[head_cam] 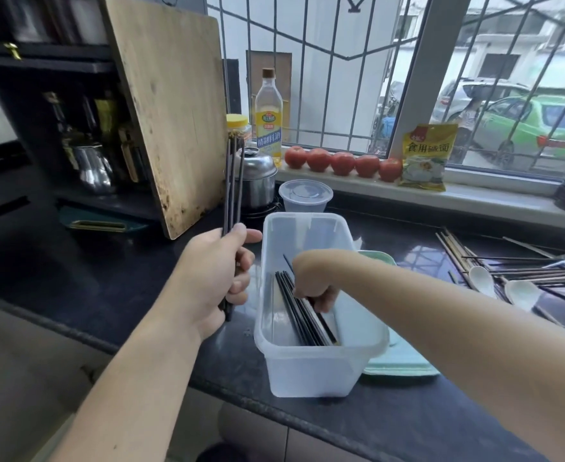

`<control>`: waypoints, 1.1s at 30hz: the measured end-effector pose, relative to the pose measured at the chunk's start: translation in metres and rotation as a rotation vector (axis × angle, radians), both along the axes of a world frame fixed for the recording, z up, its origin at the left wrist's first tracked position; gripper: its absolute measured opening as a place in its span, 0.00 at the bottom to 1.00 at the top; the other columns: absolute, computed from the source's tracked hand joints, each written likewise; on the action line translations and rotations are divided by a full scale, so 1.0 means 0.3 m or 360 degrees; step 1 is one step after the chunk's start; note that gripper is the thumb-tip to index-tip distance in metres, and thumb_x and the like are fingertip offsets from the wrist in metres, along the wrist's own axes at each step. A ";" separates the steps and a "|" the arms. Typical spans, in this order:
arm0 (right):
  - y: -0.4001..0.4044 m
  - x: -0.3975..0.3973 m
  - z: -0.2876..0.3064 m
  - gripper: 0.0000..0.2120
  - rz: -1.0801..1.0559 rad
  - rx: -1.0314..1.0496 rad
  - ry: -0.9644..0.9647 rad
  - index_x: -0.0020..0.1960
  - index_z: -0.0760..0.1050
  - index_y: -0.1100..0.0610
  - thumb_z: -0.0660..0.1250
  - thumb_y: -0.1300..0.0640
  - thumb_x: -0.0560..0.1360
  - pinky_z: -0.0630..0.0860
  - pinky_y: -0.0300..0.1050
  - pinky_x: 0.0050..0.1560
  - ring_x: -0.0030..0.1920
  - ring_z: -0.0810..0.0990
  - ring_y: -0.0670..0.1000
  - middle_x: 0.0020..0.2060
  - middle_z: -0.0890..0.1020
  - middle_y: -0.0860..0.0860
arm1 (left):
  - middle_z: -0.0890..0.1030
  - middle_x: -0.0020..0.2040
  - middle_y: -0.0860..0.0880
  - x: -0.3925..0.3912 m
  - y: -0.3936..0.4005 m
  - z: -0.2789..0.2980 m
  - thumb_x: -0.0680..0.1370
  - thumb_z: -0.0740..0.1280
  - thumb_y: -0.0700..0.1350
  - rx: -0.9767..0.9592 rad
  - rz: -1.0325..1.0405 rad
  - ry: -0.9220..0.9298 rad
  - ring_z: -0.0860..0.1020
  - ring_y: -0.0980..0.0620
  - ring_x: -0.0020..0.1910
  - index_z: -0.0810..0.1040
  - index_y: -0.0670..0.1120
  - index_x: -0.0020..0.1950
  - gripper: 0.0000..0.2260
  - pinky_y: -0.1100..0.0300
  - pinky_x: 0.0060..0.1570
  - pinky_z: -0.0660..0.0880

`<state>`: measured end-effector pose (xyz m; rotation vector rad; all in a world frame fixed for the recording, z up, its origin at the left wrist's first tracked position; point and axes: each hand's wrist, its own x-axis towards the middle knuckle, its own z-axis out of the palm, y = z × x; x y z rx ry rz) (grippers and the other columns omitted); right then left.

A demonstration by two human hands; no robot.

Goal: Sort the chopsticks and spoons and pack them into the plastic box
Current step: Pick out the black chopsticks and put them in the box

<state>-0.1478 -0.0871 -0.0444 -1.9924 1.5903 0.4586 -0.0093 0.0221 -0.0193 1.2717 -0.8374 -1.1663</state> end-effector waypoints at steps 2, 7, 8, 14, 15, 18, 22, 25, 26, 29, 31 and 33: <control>-0.012 -0.005 -0.011 0.16 -0.0016 0.0007 0.0013 0.44 0.72 0.68 0.59 0.57 0.84 0.85 0.55 0.47 0.33 0.84 0.56 0.29 0.83 0.59 | 0.71 0.30 0.49 -0.003 0.007 0.002 0.86 0.60 0.47 0.0027 -0.0023 0.0021 0.61 0.55 0.22 0.79 0.40 0.58 0.13 0.63 0.21 0.57; -0.020 -0.051 0.110 0.08 -0.0251 -0.0309 -0.0704 0.52 0.78 0.65 0.64 0.59 0.82 0.81 0.41 0.28 0.29 0.82 0.50 0.38 0.83 0.55 | 0.71 0.30 0.49 -0.003 0.014 0.007 0.86 0.60 0.46 0.0061 -0.0070 0.0113 0.61 0.54 0.23 0.79 0.37 0.59 0.14 0.63 0.21 0.57; -0.016 -0.068 0.144 0.08 -0.0340 -0.0361 -0.0944 0.53 0.79 0.64 0.64 0.60 0.82 0.80 0.41 0.28 0.29 0.82 0.50 0.38 0.83 0.55 | 0.71 0.30 0.49 -0.008 0.012 0.009 0.86 0.60 0.46 0.0048 -0.0086 0.0137 0.61 0.54 0.23 0.79 0.36 0.59 0.14 0.63 0.21 0.57; 0.135 -0.099 0.255 0.15 -0.0241 -0.0079 -0.1542 0.54 0.81 0.59 0.64 0.48 0.83 0.76 0.41 0.36 0.35 0.79 0.49 0.40 0.82 0.51 | 0.72 0.31 0.47 -0.061 0.014 0.047 0.86 0.59 0.46 -0.0004 -0.0330 0.0208 0.63 0.54 0.24 0.78 0.38 0.57 0.13 0.62 0.23 0.57; 0.157 -0.093 0.256 0.16 -0.0186 -0.0059 -0.1583 0.53 0.81 0.60 0.64 0.48 0.83 0.76 0.42 0.37 0.37 0.79 0.49 0.39 0.81 0.51 | 0.72 0.32 0.47 -0.070 0.017 0.053 0.86 0.60 0.47 -0.0011 -0.0392 0.0199 0.64 0.54 0.23 0.78 0.39 0.55 0.12 0.63 0.23 0.58; 0.173 -0.077 0.238 0.14 -0.0208 -0.0173 -0.1701 0.48 0.82 0.60 0.65 0.50 0.82 0.73 0.44 0.41 0.40 0.79 0.51 0.36 0.82 0.52 | 0.75 0.33 0.46 -0.083 0.028 0.064 0.86 0.60 0.47 -0.0031 -0.0503 0.0151 0.69 0.51 0.24 0.78 0.40 0.54 0.13 0.62 0.23 0.64; 0.117 -0.087 0.266 0.12 -0.0698 -0.0448 -0.1982 0.45 0.79 0.59 0.63 0.56 0.83 0.73 0.40 0.31 0.34 0.81 0.50 0.37 0.82 0.55 | 0.84 0.40 0.43 -0.050 0.039 0.052 0.87 0.60 0.48 0.0034 -0.0366 0.0012 0.79 0.48 0.28 0.80 0.42 0.58 0.13 0.58 0.25 0.74; 0.058 -0.125 0.272 0.16 -0.0544 -0.0812 -0.1384 0.45 0.79 0.65 0.61 0.55 0.84 0.76 0.41 0.25 0.29 0.82 0.54 0.34 0.84 0.61 | 0.81 0.35 0.45 0.001 0.031 0.008 0.87 0.60 0.48 0.0031 -0.0091 -0.0088 0.71 0.51 0.22 0.81 0.41 0.58 0.13 0.61 0.23 0.66; 0.054 -0.120 0.252 0.17 -0.0397 -0.0743 -0.1052 0.45 0.79 0.66 0.61 0.55 0.84 0.79 0.43 0.27 0.28 0.83 0.55 0.34 0.85 0.62 | 0.78 0.32 0.47 0.014 0.026 -0.005 0.87 0.60 0.47 0.0020 -0.0022 -0.0059 0.67 0.53 0.21 0.80 0.40 0.59 0.13 0.62 0.22 0.63; 0.068 -0.065 0.125 0.16 -0.0057 -0.0262 -0.0251 0.45 0.80 0.67 0.58 0.59 0.83 0.83 0.47 0.33 0.26 0.82 0.55 0.33 0.85 0.61 | 0.72 0.29 0.50 0.021 0.017 -0.013 0.87 0.59 0.48 0.0028 0.0031 0.0084 0.61 0.55 0.21 0.78 0.39 0.60 0.14 0.63 0.21 0.57; 0.074 -0.018 0.038 0.18 0.0053 -0.0130 0.0013 0.40 0.78 0.66 0.56 0.62 0.83 0.85 0.49 0.35 0.27 0.83 0.56 0.27 0.83 0.59 | 0.71 0.28 0.50 0.012 0.019 -0.007 0.87 0.59 0.49 0.0043 -0.0012 0.0128 0.61 0.55 0.21 0.78 0.39 0.60 0.15 0.63 0.21 0.57; 0.067 0.004 -0.019 0.17 0.0073 -0.0075 0.0104 0.38 0.76 0.66 0.56 0.64 0.81 0.85 0.51 0.37 0.29 0.83 0.57 0.26 0.81 0.59 | 0.71 0.29 0.49 0.003 0.020 -0.005 0.87 0.58 0.48 0.0068 -0.0042 0.0144 0.61 0.55 0.21 0.78 0.39 0.60 0.15 0.63 0.22 0.56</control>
